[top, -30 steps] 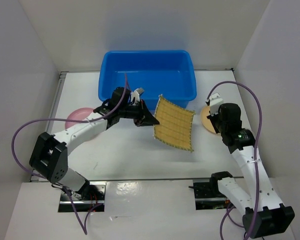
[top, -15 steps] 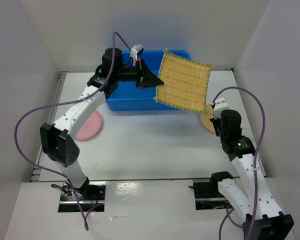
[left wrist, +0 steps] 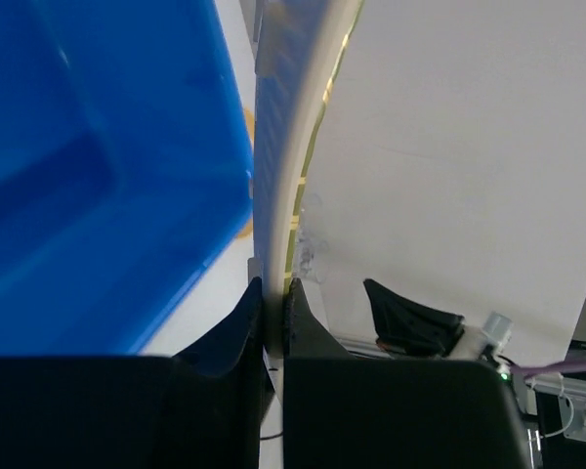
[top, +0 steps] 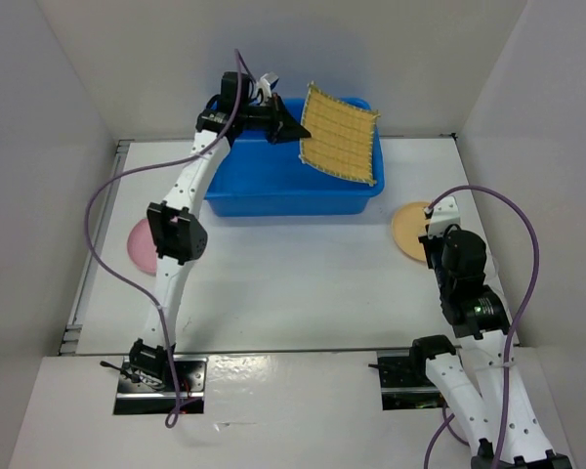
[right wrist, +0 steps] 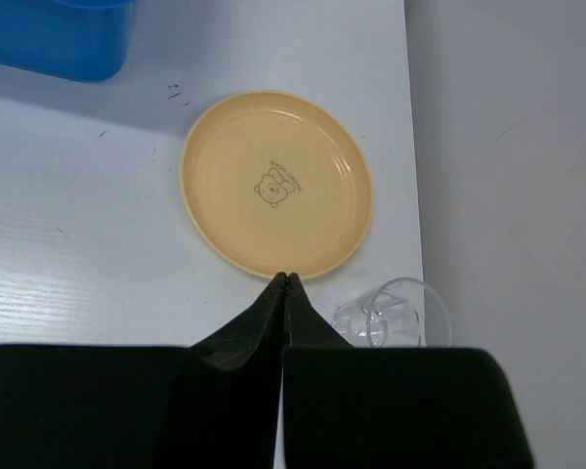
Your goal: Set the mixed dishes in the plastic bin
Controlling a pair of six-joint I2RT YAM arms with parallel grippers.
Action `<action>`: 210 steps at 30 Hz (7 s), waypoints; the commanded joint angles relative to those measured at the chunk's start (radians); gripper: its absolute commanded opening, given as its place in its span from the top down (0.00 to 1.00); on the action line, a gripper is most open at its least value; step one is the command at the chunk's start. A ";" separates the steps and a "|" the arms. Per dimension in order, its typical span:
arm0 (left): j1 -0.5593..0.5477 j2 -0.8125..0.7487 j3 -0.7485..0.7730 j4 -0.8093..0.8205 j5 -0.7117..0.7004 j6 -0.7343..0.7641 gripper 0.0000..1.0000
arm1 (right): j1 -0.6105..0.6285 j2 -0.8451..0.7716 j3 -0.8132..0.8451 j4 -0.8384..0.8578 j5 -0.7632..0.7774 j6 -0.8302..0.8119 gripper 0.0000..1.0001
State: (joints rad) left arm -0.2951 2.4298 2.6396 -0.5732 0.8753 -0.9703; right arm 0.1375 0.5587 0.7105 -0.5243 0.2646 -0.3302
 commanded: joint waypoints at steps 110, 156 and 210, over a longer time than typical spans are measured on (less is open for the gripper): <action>0.797 -0.909 -1.376 -0.076 -0.820 0.006 1.00 | 0.042 0.064 -0.016 0.049 -0.025 -0.018 0.70; -0.006 0.488 0.497 -0.438 -0.559 0.075 1.00 | 0.051 0.064 -0.025 0.058 0.015 -0.009 0.70; 0.051 -0.823 -0.639 -0.570 -0.983 0.314 0.00 | -0.179 1.087 0.245 0.035 -0.321 -0.394 0.61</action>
State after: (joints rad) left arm -0.2829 1.7256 2.0476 -1.2236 -0.1280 -0.6350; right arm -0.0185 1.6184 0.9016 -0.5171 -0.0563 -0.6964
